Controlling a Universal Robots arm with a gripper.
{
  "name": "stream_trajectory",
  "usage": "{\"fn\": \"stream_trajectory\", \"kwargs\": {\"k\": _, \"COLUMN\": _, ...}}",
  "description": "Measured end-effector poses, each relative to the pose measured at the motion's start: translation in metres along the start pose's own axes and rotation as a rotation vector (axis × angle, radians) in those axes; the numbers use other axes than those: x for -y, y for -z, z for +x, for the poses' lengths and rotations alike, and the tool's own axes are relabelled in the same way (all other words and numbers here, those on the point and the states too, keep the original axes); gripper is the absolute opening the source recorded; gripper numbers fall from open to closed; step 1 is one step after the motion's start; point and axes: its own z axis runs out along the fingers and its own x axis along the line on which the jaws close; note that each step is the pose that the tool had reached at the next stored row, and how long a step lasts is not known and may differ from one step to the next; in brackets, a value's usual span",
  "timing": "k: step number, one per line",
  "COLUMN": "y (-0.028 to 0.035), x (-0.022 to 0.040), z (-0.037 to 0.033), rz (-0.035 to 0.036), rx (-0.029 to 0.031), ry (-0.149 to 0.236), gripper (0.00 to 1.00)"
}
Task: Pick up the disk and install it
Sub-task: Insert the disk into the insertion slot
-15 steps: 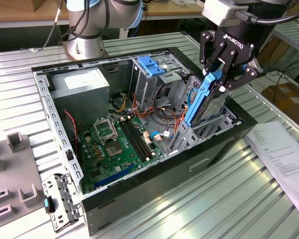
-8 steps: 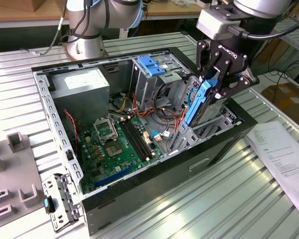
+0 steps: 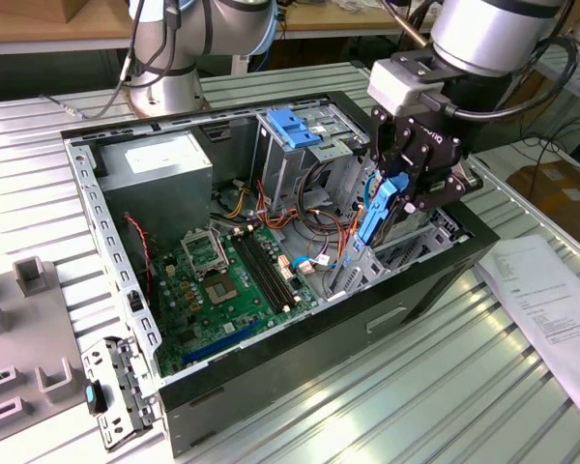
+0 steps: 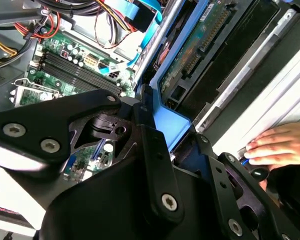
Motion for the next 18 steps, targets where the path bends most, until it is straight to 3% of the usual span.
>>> {"fn": "stream_trajectory", "kwargs": {"k": 6, "y": -0.0125, "x": -0.0002, "z": -0.0001, "rz": 0.0000, "rx": 0.0002, "ry": 0.000, "gripper": 0.37}}
{"fn": "stream_trajectory", "kwargs": {"k": 18, "y": -0.0131, "x": -0.0003, "z": -0.0001, "rz": 0.0000, "rx": 0.0000, "ry": 0.000, "gripper": 0.37}}
